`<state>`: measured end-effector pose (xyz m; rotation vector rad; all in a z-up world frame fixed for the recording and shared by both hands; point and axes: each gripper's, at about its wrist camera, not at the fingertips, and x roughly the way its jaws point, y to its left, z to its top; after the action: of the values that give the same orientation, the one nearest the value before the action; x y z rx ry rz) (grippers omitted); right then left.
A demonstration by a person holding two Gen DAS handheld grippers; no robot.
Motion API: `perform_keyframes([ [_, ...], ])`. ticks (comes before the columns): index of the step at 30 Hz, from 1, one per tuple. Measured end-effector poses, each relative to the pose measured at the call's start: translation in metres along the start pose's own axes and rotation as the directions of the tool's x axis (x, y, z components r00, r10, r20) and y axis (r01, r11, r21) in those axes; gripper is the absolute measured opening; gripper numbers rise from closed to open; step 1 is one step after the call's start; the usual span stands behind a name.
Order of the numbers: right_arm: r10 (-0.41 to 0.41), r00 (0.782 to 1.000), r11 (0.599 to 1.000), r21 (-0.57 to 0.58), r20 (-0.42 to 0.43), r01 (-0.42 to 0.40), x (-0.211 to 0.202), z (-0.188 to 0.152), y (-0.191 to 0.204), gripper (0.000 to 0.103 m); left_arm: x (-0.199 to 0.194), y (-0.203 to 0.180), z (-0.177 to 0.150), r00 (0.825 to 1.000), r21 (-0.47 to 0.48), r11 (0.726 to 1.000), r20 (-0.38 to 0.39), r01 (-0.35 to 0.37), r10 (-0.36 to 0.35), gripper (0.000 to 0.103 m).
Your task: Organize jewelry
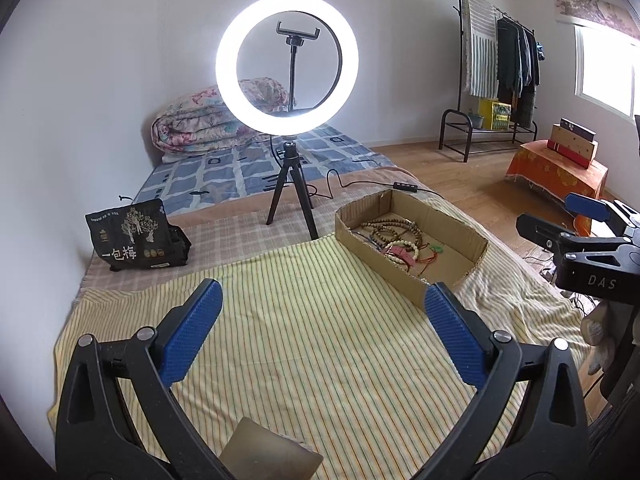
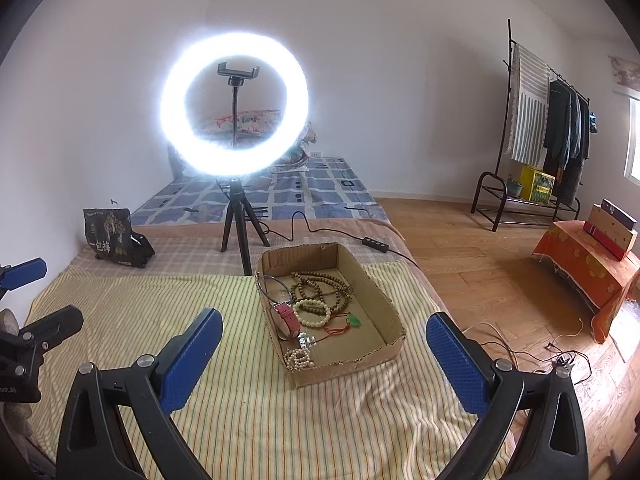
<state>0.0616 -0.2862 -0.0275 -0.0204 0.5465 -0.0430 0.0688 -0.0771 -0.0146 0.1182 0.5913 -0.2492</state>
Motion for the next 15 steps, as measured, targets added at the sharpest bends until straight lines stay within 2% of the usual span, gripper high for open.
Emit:
perform_keyframes([
  [15,0.011,1.000,1.000,-0.001,-0.015,-0.011,0.0056,-0.0025,0.0044,0.103,0.0041,0.0039,-0.0038,0.999,0.000,1.000,-0.026,-0.025,0.025,0.103],
])
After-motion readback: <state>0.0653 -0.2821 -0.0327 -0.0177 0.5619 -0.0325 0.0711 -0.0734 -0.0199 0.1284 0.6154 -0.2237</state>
